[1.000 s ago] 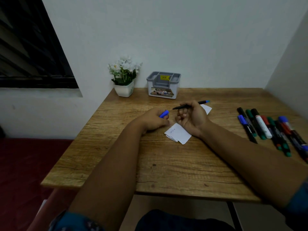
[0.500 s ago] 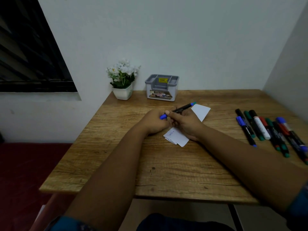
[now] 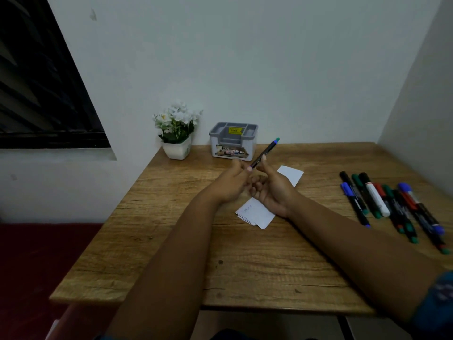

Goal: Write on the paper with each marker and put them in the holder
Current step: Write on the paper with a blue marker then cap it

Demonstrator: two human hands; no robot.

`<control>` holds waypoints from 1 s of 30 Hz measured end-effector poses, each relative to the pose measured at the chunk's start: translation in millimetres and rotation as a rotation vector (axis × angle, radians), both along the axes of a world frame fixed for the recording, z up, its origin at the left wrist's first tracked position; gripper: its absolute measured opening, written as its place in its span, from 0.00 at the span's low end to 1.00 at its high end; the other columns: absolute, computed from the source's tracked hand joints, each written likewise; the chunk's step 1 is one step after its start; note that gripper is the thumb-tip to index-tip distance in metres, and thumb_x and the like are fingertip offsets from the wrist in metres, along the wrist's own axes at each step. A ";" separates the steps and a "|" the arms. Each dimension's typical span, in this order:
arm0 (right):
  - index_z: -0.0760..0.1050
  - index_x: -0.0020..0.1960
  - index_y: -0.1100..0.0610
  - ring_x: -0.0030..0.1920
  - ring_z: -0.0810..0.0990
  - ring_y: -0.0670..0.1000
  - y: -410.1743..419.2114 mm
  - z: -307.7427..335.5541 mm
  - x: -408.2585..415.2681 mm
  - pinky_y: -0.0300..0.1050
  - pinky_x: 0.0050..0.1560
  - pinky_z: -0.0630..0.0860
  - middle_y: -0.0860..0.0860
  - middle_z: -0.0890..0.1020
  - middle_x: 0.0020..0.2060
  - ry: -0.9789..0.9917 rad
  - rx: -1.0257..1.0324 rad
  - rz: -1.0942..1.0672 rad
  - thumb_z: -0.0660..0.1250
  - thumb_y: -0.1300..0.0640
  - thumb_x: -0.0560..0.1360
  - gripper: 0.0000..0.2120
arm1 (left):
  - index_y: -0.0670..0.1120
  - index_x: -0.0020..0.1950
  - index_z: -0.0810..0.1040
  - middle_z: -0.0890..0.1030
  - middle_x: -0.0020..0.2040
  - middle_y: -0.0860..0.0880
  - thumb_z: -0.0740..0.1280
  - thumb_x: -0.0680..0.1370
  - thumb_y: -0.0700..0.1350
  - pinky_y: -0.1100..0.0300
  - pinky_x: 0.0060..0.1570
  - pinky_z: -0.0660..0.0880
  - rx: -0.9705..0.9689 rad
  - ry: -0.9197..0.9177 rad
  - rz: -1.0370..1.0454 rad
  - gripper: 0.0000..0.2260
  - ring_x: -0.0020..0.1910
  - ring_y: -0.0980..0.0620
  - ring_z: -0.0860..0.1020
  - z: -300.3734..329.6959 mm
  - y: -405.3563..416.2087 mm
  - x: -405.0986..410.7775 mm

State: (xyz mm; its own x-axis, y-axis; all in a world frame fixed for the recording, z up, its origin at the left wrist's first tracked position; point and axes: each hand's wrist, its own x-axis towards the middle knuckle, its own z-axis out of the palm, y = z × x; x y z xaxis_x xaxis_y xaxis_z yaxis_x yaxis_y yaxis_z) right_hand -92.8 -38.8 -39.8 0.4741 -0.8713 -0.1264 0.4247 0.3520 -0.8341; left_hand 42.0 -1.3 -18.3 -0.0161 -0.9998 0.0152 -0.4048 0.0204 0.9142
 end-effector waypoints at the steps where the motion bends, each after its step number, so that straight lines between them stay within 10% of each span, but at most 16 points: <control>1: 0.76 0.55 0.57 0.30 0.76 0.47 0.2 0.7 -1.0 0.39 0.35 0.72 0.54 0.75 0.32 -0.012 0.034 -0.023 0.63 0.45 0.79 0.16 | 0.52 0.50 0.69 0.74 0.39 0.51 0.57 0.83 0.50 0.60 0.32 0.67 -0.058 0.030 0.030 0.04 0.33 0.57 0.70 1.0 -1.4 4.0; 9: 0.68 0.44 0.54 0.33 0.77 0.48 -2.4 0.6 -1.0 0.39 0.35 0.76 0.52 0.78 0.29 0.029 0.027 -0.013 0.66 0.56 0.79 0.08 | 0.45 0.46 0.79 0.80 0.40 0.49 0.69 0.77 0.49 0.76 0.31 0.67 -0.571 -0.021 0.767 0.08 0.36 0.56 0.75 39.0 -40.1 68.2; 13: 0.69 0.46 0.54 0.36 0.78 0.49 -4.6 -1.5 -0.5 0.41 0.37 0.76 0.54 0.78 0.31 0.049 0.001 -0.004 0.66 0.57 0.79 0.06 | 0.40 0.44 0.77 0.79 0.39 0.44 0.71 0.76 0.49 0.58 0.38 0.71 -0.589 -0.143 0.725 0.12 0.38 0.48 0.75 64.8 -72.9 88.6; 21: 0.68 0.55 0.56 0.34 0.78 0.49 -5.7 -2.4 0.2 0.41 0.36 0.78 0.55 0.79 0.32 0.076 -0.055 0.024 0.66 0.57 0.79 0.09 | 0.40 0.48 0.72 0.77 0.48 0.39 0.65 0.80 0.52 0.56 0.38 0.64 -0.239 -0.703 0.506 0.14 0.41 0.46 0.70 73.8 -128.6 96.3; 25: 0.66 0.57 0.57 0.35 0.78 0.49 -4.3 -2.1 0.1 0.41 0.37 0.78 0.56 0.79 0.33 0.085 -0.074 0.028 0.66 0.58 0.79 0.10 | 0.38 0.65 0.65 0.74 0.60 0.38 0.72 0.75 0.53 0.53 0.49 0.71 -0.214 -0.385 0.525 0.29 0.57 0.40 0.74 56.6 -134.9 89.4; 30: 0.66 0.56 0.57 0.34 0.78 0.49 -4.9 -2.7 0.1 0.41 0.38 0.77 0.56 0.79 0.34 0.088 -0.075 0.026 0.65 0.57 0.79 0.10 | 0.43 0.64 0.65 0.74 0.59 0.44 0.82 0.62 0.50 0.52 0.53 0.76 -0.326 -0.035 0.683 0.38 0.58 0.45 0.75 13.9 -127.1 69.5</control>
State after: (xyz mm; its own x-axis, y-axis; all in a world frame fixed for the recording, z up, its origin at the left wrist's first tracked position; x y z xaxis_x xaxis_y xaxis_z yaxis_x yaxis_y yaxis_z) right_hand -92.7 -43.7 -42.5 0.4866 -0.8675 -0.1034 0.3402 0.2971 -0.8922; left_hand 111.5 -128.4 -4.4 0.5994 -0.7327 0.3224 -0.4534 0.0212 0.8911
